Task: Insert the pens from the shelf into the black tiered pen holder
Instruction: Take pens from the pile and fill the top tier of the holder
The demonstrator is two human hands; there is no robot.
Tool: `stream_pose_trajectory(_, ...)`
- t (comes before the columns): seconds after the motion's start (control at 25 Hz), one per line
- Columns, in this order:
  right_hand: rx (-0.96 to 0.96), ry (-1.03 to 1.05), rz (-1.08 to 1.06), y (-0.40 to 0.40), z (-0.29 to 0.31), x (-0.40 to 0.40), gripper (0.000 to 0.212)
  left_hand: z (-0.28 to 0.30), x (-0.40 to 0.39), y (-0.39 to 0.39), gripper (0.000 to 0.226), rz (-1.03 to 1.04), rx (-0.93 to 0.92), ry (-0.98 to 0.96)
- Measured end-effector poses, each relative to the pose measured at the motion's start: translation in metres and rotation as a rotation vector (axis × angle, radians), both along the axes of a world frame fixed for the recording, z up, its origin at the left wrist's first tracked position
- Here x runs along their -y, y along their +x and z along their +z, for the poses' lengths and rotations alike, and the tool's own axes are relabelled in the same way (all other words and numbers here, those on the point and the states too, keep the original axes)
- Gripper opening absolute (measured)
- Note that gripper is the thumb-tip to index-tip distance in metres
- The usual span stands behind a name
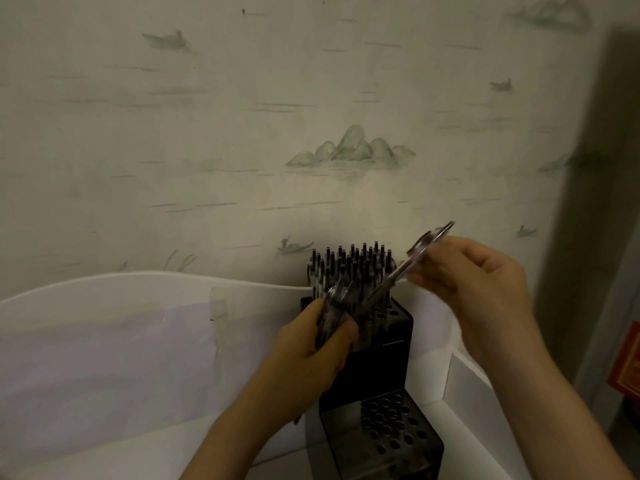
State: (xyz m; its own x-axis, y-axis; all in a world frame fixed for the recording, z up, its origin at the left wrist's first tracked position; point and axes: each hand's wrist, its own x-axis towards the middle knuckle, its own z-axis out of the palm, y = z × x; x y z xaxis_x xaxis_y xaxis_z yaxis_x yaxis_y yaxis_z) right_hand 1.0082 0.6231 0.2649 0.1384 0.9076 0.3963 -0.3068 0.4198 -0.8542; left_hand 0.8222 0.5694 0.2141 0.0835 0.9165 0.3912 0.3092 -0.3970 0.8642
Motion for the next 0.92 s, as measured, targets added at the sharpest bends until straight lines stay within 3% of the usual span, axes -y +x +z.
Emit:
stream_pose_trajectory(0.2,0.398,0.190,-0.326,0.001,-0.007,-0.017,0.016,0.001,-0.001,-0.005,0.017,0.039,0.011,0.011)
stream_pose_trajectory(0.56,0.564,0.262,-0.363,-0.008,-0.015,-0.033,0.010,0.000,-0.001,-0.008,0.023,0.038,0.070,-0.012)
stream_pose_trajectory(0.76,0.800,0.148,-0.302,-0.012,-0.033,-0.044,0.007,0.002,0.000,-0.007,0.034,0.021,0.102,-0.023)
stream_pose_trajectory(0.92,0.857,0.113,-0.256,-0.010,-0.035,-0.048,0.011,0.004,0.002,-0.005,0.036,0.044,0.059,-0.007)
